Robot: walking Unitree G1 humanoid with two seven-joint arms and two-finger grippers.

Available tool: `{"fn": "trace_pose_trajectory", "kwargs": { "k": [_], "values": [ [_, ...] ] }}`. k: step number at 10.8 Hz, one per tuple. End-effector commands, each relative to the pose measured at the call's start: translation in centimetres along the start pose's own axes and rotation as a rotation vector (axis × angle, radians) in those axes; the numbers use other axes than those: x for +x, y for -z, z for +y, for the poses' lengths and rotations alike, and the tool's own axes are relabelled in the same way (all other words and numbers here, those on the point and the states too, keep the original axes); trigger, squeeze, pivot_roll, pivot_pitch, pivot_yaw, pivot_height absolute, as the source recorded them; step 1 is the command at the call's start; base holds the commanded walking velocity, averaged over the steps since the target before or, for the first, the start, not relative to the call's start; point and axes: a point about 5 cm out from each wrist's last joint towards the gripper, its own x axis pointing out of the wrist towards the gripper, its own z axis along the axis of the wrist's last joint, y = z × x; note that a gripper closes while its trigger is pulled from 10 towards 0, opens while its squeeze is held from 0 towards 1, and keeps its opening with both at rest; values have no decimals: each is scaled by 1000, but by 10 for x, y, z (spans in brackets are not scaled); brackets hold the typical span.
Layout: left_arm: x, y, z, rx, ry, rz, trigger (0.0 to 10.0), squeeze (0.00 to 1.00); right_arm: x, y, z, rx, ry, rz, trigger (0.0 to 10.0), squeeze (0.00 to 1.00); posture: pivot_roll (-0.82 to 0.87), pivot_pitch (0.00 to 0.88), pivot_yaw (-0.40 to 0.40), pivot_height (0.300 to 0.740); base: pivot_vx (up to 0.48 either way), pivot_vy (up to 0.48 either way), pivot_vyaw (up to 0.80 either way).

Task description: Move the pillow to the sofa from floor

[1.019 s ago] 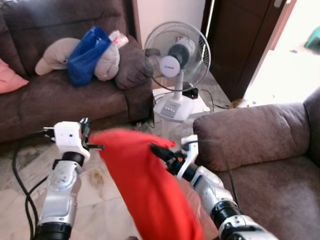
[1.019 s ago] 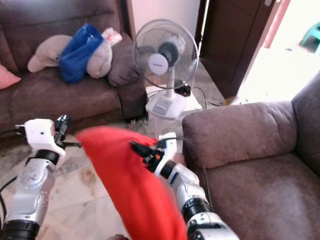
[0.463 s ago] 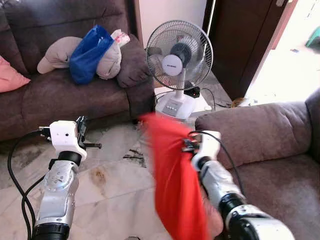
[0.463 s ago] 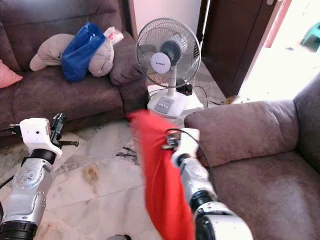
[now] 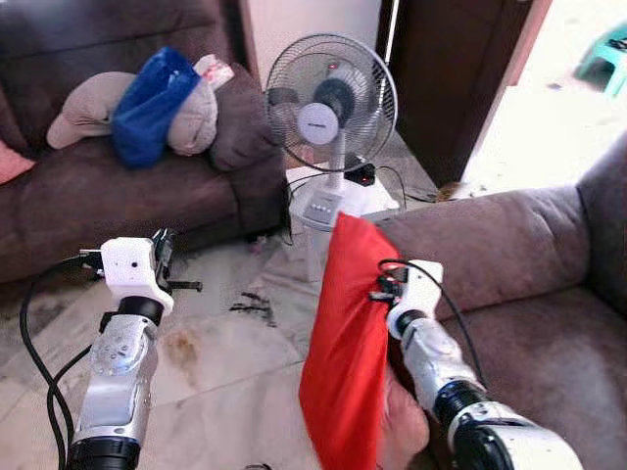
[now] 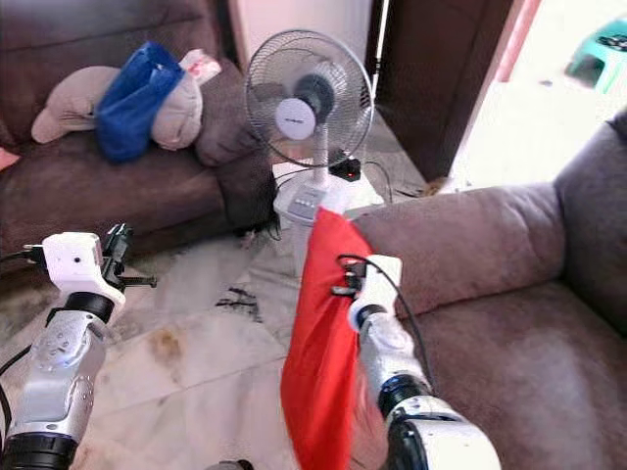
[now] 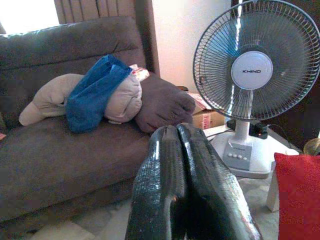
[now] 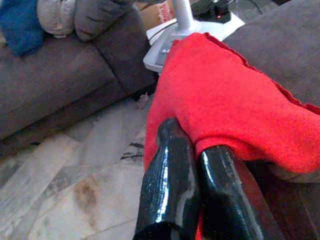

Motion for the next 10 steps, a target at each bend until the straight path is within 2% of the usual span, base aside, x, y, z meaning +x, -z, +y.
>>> {"fn": "trace_pose_trajectory", "kwargs": {
  "k": [1,2,3,4,5,6,7,9,10],
  "values": [
    [0,-3,2,0,-6,-5,10000,0,6,-25,14,41,-98,-128,10000,0,224,88,16,740,0,0,0],
    [1,-4,2,0,-7,-5,10000,0,6,-29,40,194,-347,-152,10000,0,224,88,15,740,0,0,0],
    [0,-4,5,-11,-16,-5,10000,0,2,-30,57,218,-529,-171,10000,0,225,88,14,740,0,0,0],
    [-1,-4,7,-14,-23,-3,10000,0,0,-31,63,254,-611,-178,10000,0,226,89,13,740,0,0,0],
    [-3,-4,12,-33,-42,-3,10000,0,-5,-28,69,297,-746,-165,10000,0,226,88,13,740,0,0,0],
    [-3,-5,13,-48,-47,-4,10000,0,-8,-26,72,280,-799,-162,10000,0,226,89,12,740,0,0,0],
    [-5,-5,16,-62,-54,-4,10000,0,-14,-20,75,282,-918,-143,10000,0,226,90,10,740,0,0,0],
    [-9,-6,16,-73,-39,2,10000,0,-17,-17,77,272,-966,-130,10000,0,225,89,9,740,0,0,0],
    [-16,-3,13,-120,14,33,10000,0,-20,-17,78,285,-1030,-120,10000,0,227,87,9,740,0,0,0]
  ]
}}
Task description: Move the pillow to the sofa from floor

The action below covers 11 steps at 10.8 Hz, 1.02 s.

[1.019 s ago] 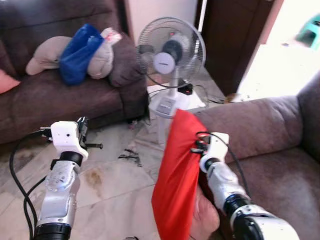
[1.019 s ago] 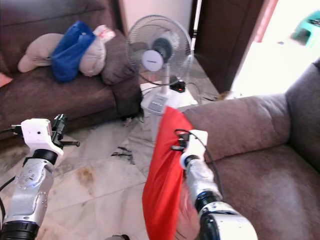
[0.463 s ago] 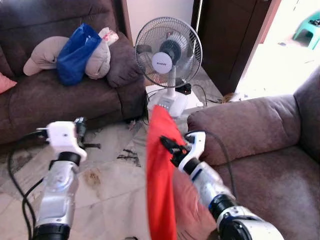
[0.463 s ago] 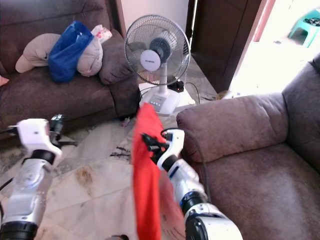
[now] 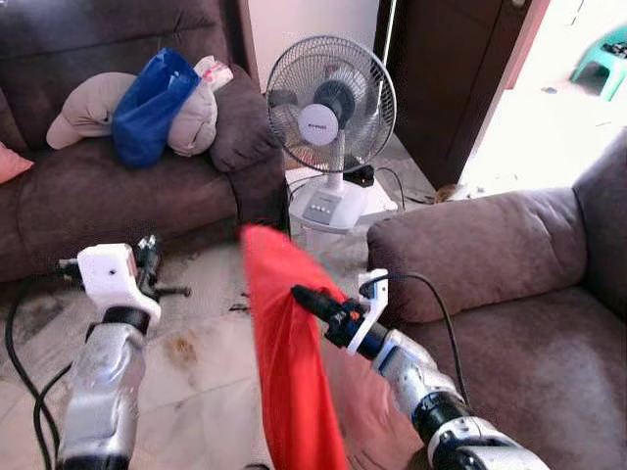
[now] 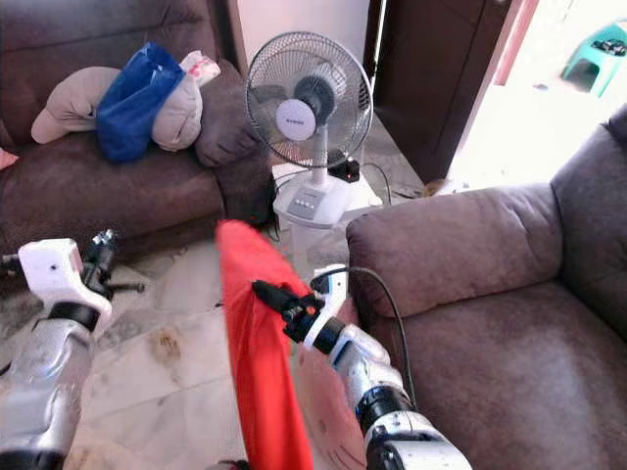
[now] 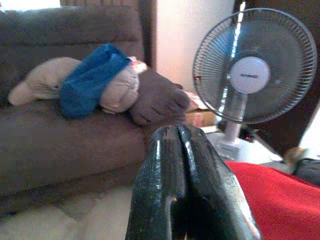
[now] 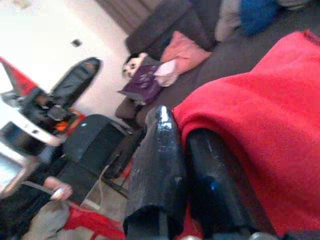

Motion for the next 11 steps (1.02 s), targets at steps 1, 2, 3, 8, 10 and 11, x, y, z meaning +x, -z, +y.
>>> {"fn": "trace_pose_trajectory", "kwargs": {
  "k": [1,2,3,8,10,11],
  "values": [
    [-8,2,9,-9,-14,26,10000,0,11,-23,12,-66,-132,-76,10000,0,226,84,9,740,0,0,0],
    [-17,7,21,-59,-59,52,10000,0,10,-24,12,-64,-144,-77,10000,0,228,80,9,740,0,0,0],
    [-33,15,40,-73,-99,97,10000,0,7,-23,14,-57,-186,-66,10000,0,229,75,10,740,0,0,0],
    [-81,28,96,-264,-398,87,10000,1000,-11,-20,10,-55,-223,0,10000,0,232,74,-6,740,0,0,0],
    [-87,36,100,-469,-448,40,10000,1000,-22,-22,5,-66,-182,15,10000,0,222,82,-9,740,0,0,0],
    [-84,38,91,-470,-382,60,10000,1000,-27,-20,3,-57,-183,20,10000,0,220,87,-9,740,0,0,0]
  ]
}}
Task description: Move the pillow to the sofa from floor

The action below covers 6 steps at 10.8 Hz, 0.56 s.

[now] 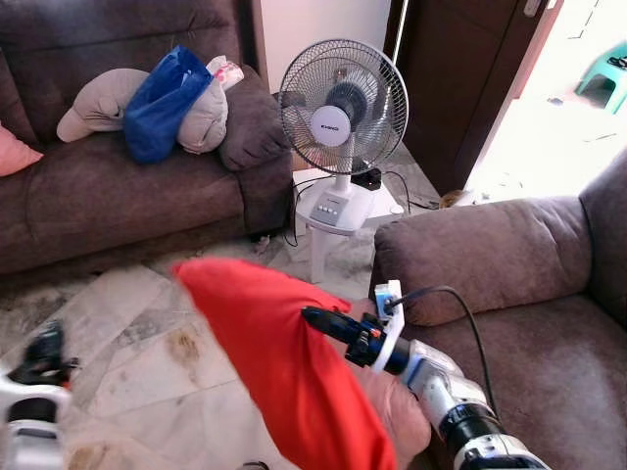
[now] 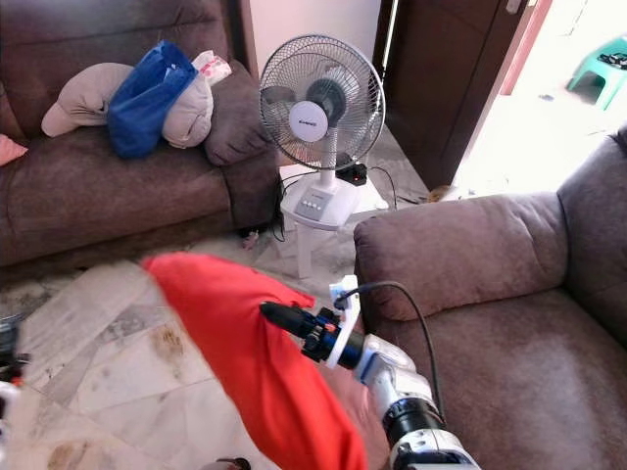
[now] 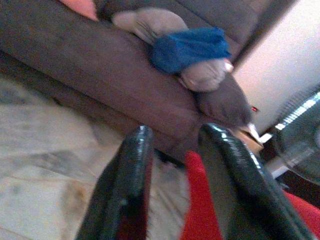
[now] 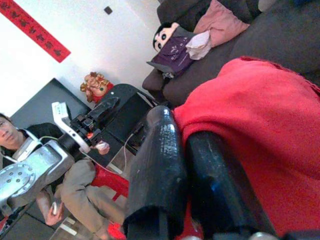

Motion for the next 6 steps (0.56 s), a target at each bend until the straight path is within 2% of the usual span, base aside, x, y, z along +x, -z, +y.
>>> {"fn": "trace_pose_trajectory", "kwargs": {
  "k": [1,2,3,4,5,6],
  "values": [
    [-1,-1,-9,-32,108,30,10000,1000,4,-18,8,-74,-89,-46,10000,0,216,89,-9,740,0,0,0],
    [-2,-4,-15,-44,193,52,10000,1000,1,-15,7,-71,-85,-33,10000,0,222,93,-9,740,0,0,0],
    [-3,-8,-13,-23,201,58,10000,1000,-1,-14,7,-70,-84,-23,10000,0,224,94,-8,740,0,0,0],
    [-3,-17,1,-29,122,18,10000,1000,-3,-12,8,-65,-94,-16,10000,0,229,99,-7,740,0,0,0],
    [-3,-18,4,-34,102,7,10000,1000,-3,-12,8,-65,-98,-15,10000,0,229,99,-7,740,0,0,0],
    [-5,-18,13,-93,51,-23,10000,1000,-4,-12,8,-66,-101,-8,10000,0,227,102,-8,740,0,0,0]
  ]
}}
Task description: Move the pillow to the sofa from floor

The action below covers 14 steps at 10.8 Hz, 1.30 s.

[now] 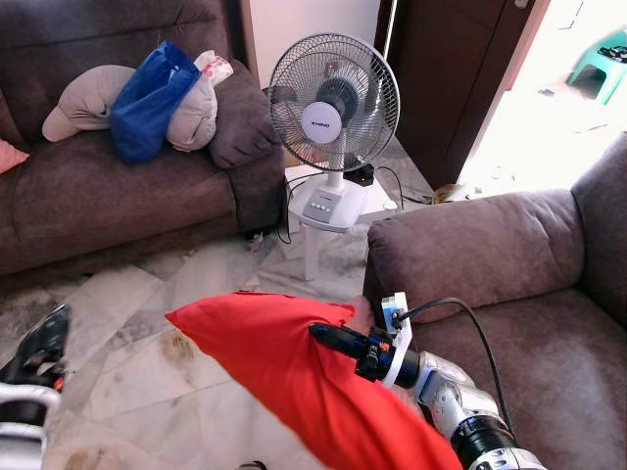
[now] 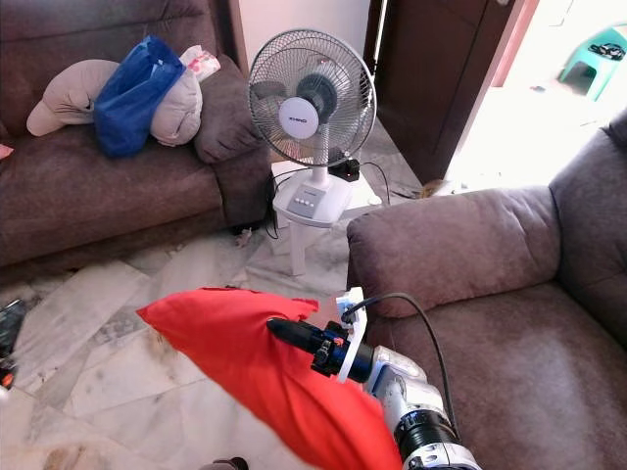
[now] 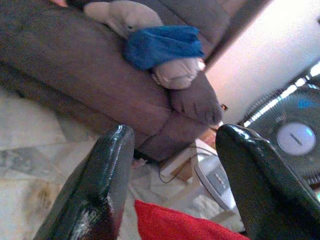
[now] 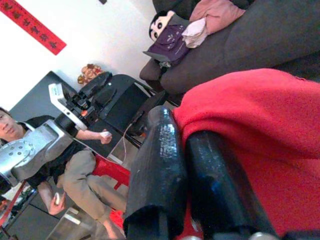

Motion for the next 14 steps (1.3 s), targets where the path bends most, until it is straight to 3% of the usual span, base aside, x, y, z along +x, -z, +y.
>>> {"fn": "trace_pose_trajectory", "kwargs": {
  "k": [1,2,3,4,5,6,7,8,10,14],
  "values": [
    [-3,3,7,-37,-49,-15,10000,1000,7,-19,8,-74,-89,-51,10000,0,226,102,-9,740,0,0,0],
    [-5,6,16,-72,-110,-34,10000,1000,5,-20,7,-75,-85,-50,10000,0,222,103,-10,740,0,0,0],
    [-6,13,34,-63,-257,-15,10000,1000,2,-22,7,-79,-77,-51,10000,0,216,103,-11,740,0,0,0],
    [-4,24,34,70,-238,107,10000,0,0,-22,7,-81,-76,-47,10000,0,216,103,-11,740,0,0,0],
    [-3,34,25,196,-117,227,10000,0,-1,-22,7,-82,-78,-43,10000,0,216,103,-11,740,0,0,0],
    [-2,33,21,443,60,411,10000,0,-3,-18,8,-101,-88,-6,10000,0,216,103,-11,740,0,0,0],
    [-4,31,22,528,119,481,10000,0,-4,-15,7,-103,-86,18,10000,0,223,94,-1,740,0,0,0],
    [-10,26,28,705,231,626,10000,0,-9,-8,7,-99,-86,55,10000,0,225,87,7,740,0,0,0],
    [-13,7,50,1065,275,789,10000,0,-19,7,10,-107,-110,144,10000,0,229,82,12,740,0,0,0],
    [-13,12,44,966,394,868,10000,0,-43,28,19,-167,-191,284,10000,0,218,102,21,740,0,0,0]
  ]
}}
